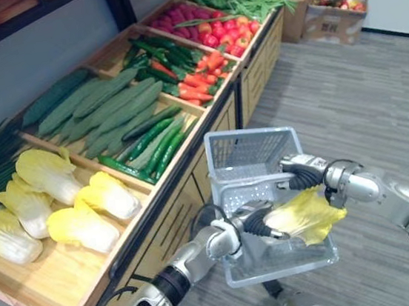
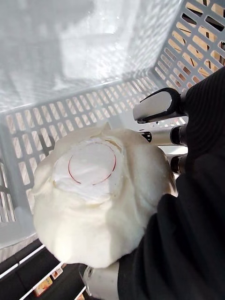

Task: Pick vegetable in the basket

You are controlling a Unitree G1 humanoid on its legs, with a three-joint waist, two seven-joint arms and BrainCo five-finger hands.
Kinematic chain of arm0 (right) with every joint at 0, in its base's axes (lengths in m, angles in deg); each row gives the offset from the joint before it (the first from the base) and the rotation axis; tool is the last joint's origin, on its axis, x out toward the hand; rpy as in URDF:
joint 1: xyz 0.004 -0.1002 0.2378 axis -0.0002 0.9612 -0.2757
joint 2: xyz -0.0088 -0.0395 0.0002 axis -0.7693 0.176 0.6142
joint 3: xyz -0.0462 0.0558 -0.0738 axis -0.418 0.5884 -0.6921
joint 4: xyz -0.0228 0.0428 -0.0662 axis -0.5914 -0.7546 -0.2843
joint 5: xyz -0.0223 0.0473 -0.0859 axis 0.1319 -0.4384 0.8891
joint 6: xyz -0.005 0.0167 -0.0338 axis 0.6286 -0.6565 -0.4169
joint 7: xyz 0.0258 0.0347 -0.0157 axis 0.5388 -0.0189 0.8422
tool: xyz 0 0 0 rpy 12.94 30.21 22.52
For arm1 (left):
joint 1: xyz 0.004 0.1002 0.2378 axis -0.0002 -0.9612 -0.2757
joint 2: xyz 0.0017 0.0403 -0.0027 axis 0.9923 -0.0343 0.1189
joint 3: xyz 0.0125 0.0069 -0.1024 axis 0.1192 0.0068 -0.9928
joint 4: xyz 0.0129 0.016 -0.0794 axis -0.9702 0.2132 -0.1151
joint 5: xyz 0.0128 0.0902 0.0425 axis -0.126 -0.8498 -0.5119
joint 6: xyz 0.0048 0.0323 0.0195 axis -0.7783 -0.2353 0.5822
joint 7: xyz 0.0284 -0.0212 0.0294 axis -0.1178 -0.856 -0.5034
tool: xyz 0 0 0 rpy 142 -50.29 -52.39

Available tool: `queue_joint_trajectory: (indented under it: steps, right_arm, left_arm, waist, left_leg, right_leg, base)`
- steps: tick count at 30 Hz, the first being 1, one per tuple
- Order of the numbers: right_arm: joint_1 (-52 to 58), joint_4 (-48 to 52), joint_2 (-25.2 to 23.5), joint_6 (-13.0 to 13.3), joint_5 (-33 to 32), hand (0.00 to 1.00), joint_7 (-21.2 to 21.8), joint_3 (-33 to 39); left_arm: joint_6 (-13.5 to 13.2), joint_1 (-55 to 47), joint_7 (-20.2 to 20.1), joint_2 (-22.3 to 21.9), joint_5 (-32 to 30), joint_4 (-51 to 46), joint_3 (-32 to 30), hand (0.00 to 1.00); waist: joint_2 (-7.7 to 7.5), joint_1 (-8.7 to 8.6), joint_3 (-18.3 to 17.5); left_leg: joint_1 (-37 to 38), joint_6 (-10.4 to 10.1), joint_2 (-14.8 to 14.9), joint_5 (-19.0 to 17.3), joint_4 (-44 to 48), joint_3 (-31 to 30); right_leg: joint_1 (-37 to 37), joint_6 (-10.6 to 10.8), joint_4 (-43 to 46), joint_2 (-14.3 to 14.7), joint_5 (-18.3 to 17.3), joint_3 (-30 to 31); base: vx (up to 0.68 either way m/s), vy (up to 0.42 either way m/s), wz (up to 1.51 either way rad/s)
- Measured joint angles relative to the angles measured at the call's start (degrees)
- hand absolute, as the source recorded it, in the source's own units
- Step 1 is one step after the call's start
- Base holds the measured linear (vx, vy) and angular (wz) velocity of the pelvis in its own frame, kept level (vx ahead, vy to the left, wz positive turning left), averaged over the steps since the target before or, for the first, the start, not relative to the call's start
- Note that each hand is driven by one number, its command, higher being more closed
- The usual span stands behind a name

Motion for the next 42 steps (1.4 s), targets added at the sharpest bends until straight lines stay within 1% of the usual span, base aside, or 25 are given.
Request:
queue_joint_trajectory:
  steps: [4,7,11,13,17,19,21,22,23,24,25,26,27,28,29,31,32,33,35,36,37,39,41,42]
  right_arm:
    - [-0.1,0.0,-0.7,-0.1,0.0,1.00,0.3,0.0]
    - [-0.1,0.0,-1.2,-0.2,0.0,1.00,0.6,0.0]
    - [0.0,-0.1,-1.7,-0.2,-0.1,1.00,0.8,0.6]
    - [0.3,-0.1,-1.6,-0.2,-0.1,1.00,1.0,1.4]
    - [3.1,-0.1,-1.7,-0.2,0.0,1.00,1.1,4.5]
    - [5.2,-0.1,-1.8,-0.2,0.0,1.00,1.1,6.7]
    - [7.0,-0.1,-1.8,-0.2,-0.1,1.00,1.1,9.7]
    - [7.9,0.0,-1.6,-0.2,-0.1,1.00,1.1,11.1]
    - [8.5,0.2,-1.6,-0.2,-0.1,1.00,1.1,11.7]
    - [9.8,0.8,-1.3,-0.2,-0.1,1.00,1.1,12.3]
    - [10.4,1.2,-1.1,-0.2,-0.2,1.00,1.1,12.4]
    - [11.5,2.1,-0.8,-0.1,-1.3,1.00,1.1,12.7]
    - [11.9,2.2,-0.8,-0.1,-1.3,1.00,1.2,12.7]
    - [13.0,2.5,-0.7,0.0,-2.0,1.00,1.7,12.9]
    - [13.4,2.7,-0.7,0.0,-2.3,1.00,2.0,13.0]
    - [14.6,3.4,-0.6,0.0,-2.4,1.00,2.2,13.6]
    - [15.2,3.4,-0.6,0.1,-2.5,1.00,2.2,13.9]
    - [16.1,3.6,-0.4,0.2,-3.3,1.00,2.2,14.2]
    - [16.5,3.7,-0.4,0.4,-3.7,1.00,2.2,14.4]
    - [17.5,3.7,-0.4,0.6,-3.9,1.00,2.0,14.8]
    - [18.1,3.7,-0.4,0.7,-3.9,1.00,2.0,15.3]
    - [20.8,2.8,-0.5,0.7,-3.8,1.00,2.0,16.3]
    - [22.2,0.5,-0.8,0.7,-3.7,1.00,2.0,16.4]
    - [23.4,-1.1,-0.9,0.6,-3.4,1.00,2.0,16.6]
  left_arm:
    - [0.2,0.3,0.6,-1.1,-2.5,3.3,-2.0,0.00]
    - [1.5,0.2,2.2,-1.6,-4.1,5.0,-4.3,0.00]
    - [2.6,0.3,2.5,-2.1,-4.2,6.3,-6.5,0.00]
    - [2.7,0.3,2.5,-2.6,-4.2,6.4,-7.1,0.00]
    - [2.7,0.3,2.6,-3.6,-4.1,5.7,-8.0,0.00]
    - [2.7,0.3,2.5,-3.6,-4.1,3.3,-7.3,0.00]
    - [2.5,0.3,2.4,-2.9,-3.9,-2.0,-5.9,0.00]
    - [2.3,0.2,2.1,-2.7,-3.3,-6.2,-4.9,0.00]
    - [2.2,0.2,2.1,-2.6,-3.1,-8.0,-4.4,0.00]
    - [1.8,0.2,1.9,-1.9,-1.6,-11.5,-3.1,0.00]
    - [2.0,0.1,1.7,-1.5,-0.6,-13.3,-2.5,0.00]
    - [1.5,0.0,1.0,-0.4,1.8,-15.4,-1.6,0.00]
    - [1.0,0.0,0.7,0.5,2.2,-16.6,-1.0,0.00]
    - [0.5,-0.4,-0.4,3.1,4.1,-20.1,0.3,0.00]
    - [0.5,-0.6,-0.5,3.8,4.2,-21.0,0.4,0.00]
    - [0.2,-1.3,-1.0,6.0,8.2,-24.9,1.2,0.00]
    - [-0.1,-1.4,-1.2,6.3,9.0,-26.7,1.2,0.00]
    - [-0.1,-1.7,-1.2,6.7,11.6,-29.3,0.8,0.00]
    - [-0.2,-2.5,-1.3,8.3,13.3,-31.6,1.1,0.00]
    - [-0.1,-2.8,-1.8,9.2,15.1,-33.7,1.1,0.00]
    - [-0.2,-2.9,-1.8,9.7,15.3,-34.6,1.1,0.00]
    - [-1.3,-2.8,-1.7,10.9,19.7,-40.6,0.5,0.00]
    - [-2.7,-2.8,-1.7,11.0,23.3,-44.2,-0.2,0.00]
    - [-3.3,-2.9,-1.7,11.2,25.2,-45.8,-0.8,0.00]
  waist:
    - [-0.03,-0.32,0.3]
    - [-0.05,-0.47,0.4]
    - [-0.05,-0.59,0.4]
    - [-0.11,-1.05,0.4]
    - [-0.16,-0.82,0.4]
    - [-0.18,-0.70,0.5]
    - [-0.20,-0.67,0.5]
    - [-0.22,-0.50,0.5]
    - [-0.23,-0.34,0.5]
    - [-0.24,0.20,0.5]
    - [-0.25,0.26,0.5]
    - [-0.28,0.27,0.5]
    - [-0.30,0.24,0.5]
    - [-0.30,0.29,0.5]
    - [-0.30,0.31,0.5]
    - [-0.39,0.39,0.5]
    - [-0.40,0.42,0.4]
    - [-0.44,0.62,0.4]
    - [-0.56,0.56,0.3]
    - [-0.75,0.63,0.2]
    - [-0.81,0.79,0.2]
    - [-1.08,1.93,-0.2]
    - [-1.23,2.20,-0.5]
    - [-1.40,2.85,-0.9]
  left_leg:
    - [0.0,0.1,0.4,-0.3,0.6,0.0]
    - [0.0,0.1,0.4,-0.3,0.6,0.0]
    - [-0.2,0.1,0.4,-0.3,0.5,-0.5]
    - [-1.0,0.2,0.4,-0.3,0.4,-1.9]
    - [-1.6,0.3,0.3,-0.2,0.2,-3.4]
    - [-1.8,0.6,-0.1,0.1,-0.5,-4.2]
    - [-2.0,0.7,-0.4,0.2,-0.7,-5.0]
    - [-2.1,0.7,-0.6,0.2,-0.8,-5.5]
    - [-2.2,0.7,-0.7,0.2,-0.8,-5.7]
    - [-2.3,0.7,-0.7,0.2,-0.8,-6.1]
    - [-2.5,0.7,-0.7,0.2,-0.8,-6.3]
    - [-2.7,0.9,-0.7,0.2,-0.8,-6.6]
    - [-2.9,0.9,-0.6,0.2,-0.8,-6.9]
    - [-3.3,0.9,-0.6,0.2,-0.8,-7.6]
    - [-3.4,0.9,-0.6,0.2,-0.8,-7.8]
    - [-4.1,0.9,-0.5,0.2,-0.6,-8.9]
    - [-4.3,1.0,-0.5,0.2,-0.6,-9.3]
    - [-4.7,1.2,-0.5,0.3,-0.6,-9.8]
    - [-5.4,1.7,-0.6,0.6,-0.5,-11.0]
    - [-5.9,1.8,-0.6,0.7,-0.5,-11.7]
    - [-6.2,1.9,-0.6,0.8,-0.6,-12.4]
    - [-7.3,2.4,-0.7,1.1,-0.7,-14.3]
    - [-8.0,2.9,-1.0,1.4,-1.0,-16.4]
    - [-8.4,3.1,-1.5,1.6,-1.8,-17.9]
  right_leg:
    - [0.0,0.0,0.0,0.1,0.0,0.0]
    - [0.0,0.0,0.0,0.1,0.0,-0.1]
    - [0.0,0.0,0.0,-0.1,0.0,-0.6]
    - [0.1,0.0,0.0,-0.6,-0.1,-1.6]
    - [0.4,-0.1,-0.1,-1.3,-0.1,-2.9]
    - [0.8,-0.1,-0.1,-1.6,-0.1,-3.3]
    - [1.1,-0.1,-0.2,-2.2,-0.1,-4.1]
    - [1.2,-0.1,-0.2,-2.6,-0.2,-4.4]
    - [1.2,-0.1,-0.2,-2.7,-0.2,-4.6]
    - [1.3,0.0,-0.1,-2.9,-0.2,-5.0]
    - [1.3,0.0,-0.1,-3.0,-0.3,-5.1]
    - [1.3,0.0,-0.1,-3.1,-0.3,-5.6]
    - [1.2,0.0,-0.1,-3.2,-0.3,-5.8]
    - [1.2,0.0,-0.1,-3.4,-0.3,-6.4]
    - [1.2,0.0,-0.1,-3.5,-0.3,-6.6]
    - [1.2,0.0,-0.1,-4.0,-0.3,-7.5]
    - [1.2,0.1,-0.1,-4.2,-0.3,-7.9]
    - [1.2,0.1,-0.1,-4.5,-0.3,-8.4]
    - [1.3,0.1,-0.2,-5.0,-0.3,-9.4]
    - [1.3,0.1,-0.2,-5.2,-0.3,-10.2]
    - [1.3,0.1,-0.2,-5.4,-0.3,-10.8]
    - [1.5,0.1,-0.2,-6.3,-0.3,-12.8]
    - [2.2,0.1,-0.3,-7.2,-0.4,-14.9]
    - [2.6,-0.1,-0.3,-7.9,-0.8,-16.2]
  base:
    - [-0.02,-0.011,-0.03]
    - [-0.03,-0.027,0.01]
    - [-0.04,-0.032,0.08]
    - [-0.06,-0.044,0.25]
    - [-0.05,-0.034,0.19]
    - [-0.06,-0.028,0.20]
    - [-0.06,-0.017,0.20]
    - [-0.07,-0.008,0.16]
    - [-0.09,-0.012,0.17]
    - [-0.06,-0.013,0.13]
    - [-0.07,-0.023,0.17]
    - [-0.07,-0.031,0.14]
    - [-0.09,-0.048,0.22]
    - [-0.08,-0.041,0.18]
    - [-0.06,-0.031,0.20]
    - [-0.04,-0.019,0.22]
    - [-0.05,-0.017,0.27]
    - [-0.05,-0.011,0.21]
    - [-0.06,-0.015,0.29]
    - [-0.05,-0.022,0.35]
    - [-0.04,-0.018,0.37]
    - [-0.06,-0.017,0.42]
    - [-0.06,-0.002,0.55]
    - [-0.07,0.010,0.66]
